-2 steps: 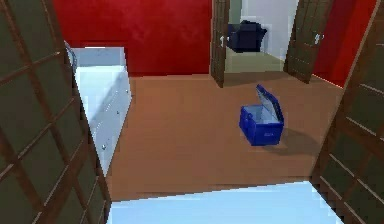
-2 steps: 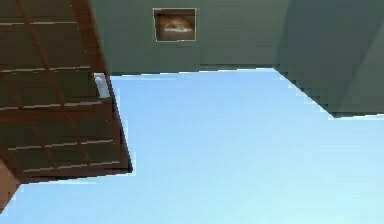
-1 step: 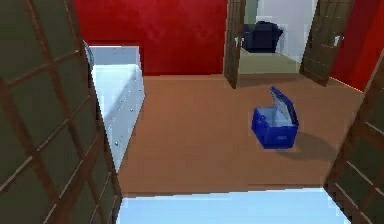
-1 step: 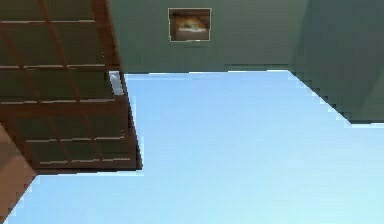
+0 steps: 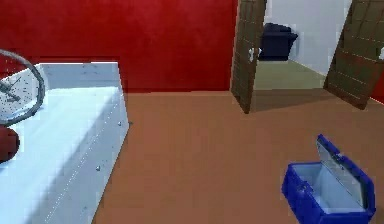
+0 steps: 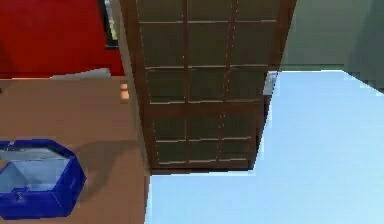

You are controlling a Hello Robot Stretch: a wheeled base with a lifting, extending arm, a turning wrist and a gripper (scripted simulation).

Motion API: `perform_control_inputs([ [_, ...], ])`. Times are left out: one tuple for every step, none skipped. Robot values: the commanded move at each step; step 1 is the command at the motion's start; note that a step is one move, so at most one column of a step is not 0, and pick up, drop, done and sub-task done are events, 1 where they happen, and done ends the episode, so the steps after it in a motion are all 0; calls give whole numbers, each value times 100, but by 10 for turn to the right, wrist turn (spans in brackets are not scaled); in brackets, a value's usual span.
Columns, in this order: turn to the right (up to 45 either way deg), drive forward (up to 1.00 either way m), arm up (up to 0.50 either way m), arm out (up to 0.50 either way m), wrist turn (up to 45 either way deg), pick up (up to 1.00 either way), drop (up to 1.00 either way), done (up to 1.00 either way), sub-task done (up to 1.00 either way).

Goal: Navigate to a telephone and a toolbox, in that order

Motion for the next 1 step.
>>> perform_control_inputs([
  [0, 100, 0, 0, 0, 0, 0, 0, 0],
])
